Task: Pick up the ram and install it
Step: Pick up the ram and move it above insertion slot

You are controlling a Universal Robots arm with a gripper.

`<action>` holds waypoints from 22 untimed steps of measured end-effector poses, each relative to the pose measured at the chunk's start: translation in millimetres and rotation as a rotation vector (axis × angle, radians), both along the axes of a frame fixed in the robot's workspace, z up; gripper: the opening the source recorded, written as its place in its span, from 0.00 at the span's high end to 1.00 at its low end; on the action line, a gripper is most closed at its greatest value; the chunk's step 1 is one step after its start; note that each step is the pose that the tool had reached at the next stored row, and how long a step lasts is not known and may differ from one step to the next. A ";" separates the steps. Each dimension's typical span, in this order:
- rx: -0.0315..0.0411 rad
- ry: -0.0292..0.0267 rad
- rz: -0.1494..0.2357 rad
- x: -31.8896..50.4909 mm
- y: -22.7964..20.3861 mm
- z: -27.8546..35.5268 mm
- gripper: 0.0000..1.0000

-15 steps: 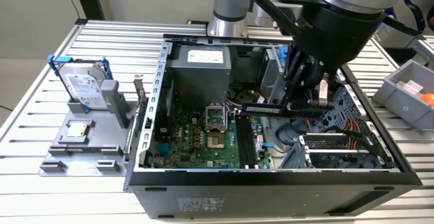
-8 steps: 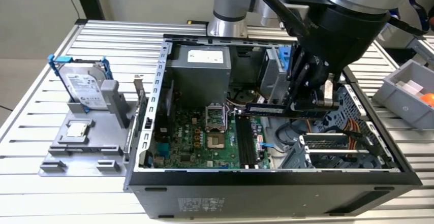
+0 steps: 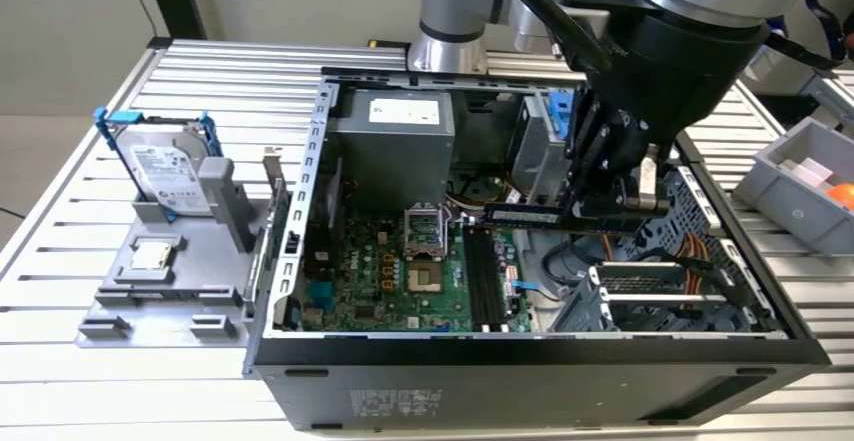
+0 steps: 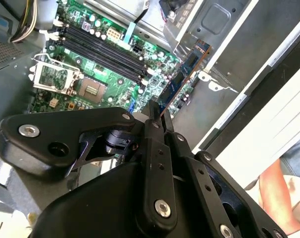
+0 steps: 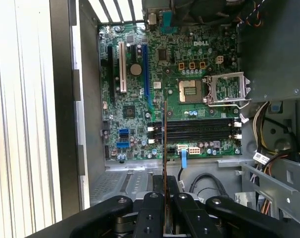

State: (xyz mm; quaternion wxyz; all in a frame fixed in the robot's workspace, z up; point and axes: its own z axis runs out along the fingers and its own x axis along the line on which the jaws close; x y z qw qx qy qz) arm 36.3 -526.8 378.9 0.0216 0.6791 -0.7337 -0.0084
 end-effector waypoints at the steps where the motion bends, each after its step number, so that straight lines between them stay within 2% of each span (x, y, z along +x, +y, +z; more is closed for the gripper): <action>1: 0.0000 0.0000 0.000 0.0 1.0 0.0 1.00; 13: -0.0002 0.0000 0.002 0.8 17.8 0.1 1.00; 22: -0.0002 0.0000 0.018 2.4 30.1 0.0 1.00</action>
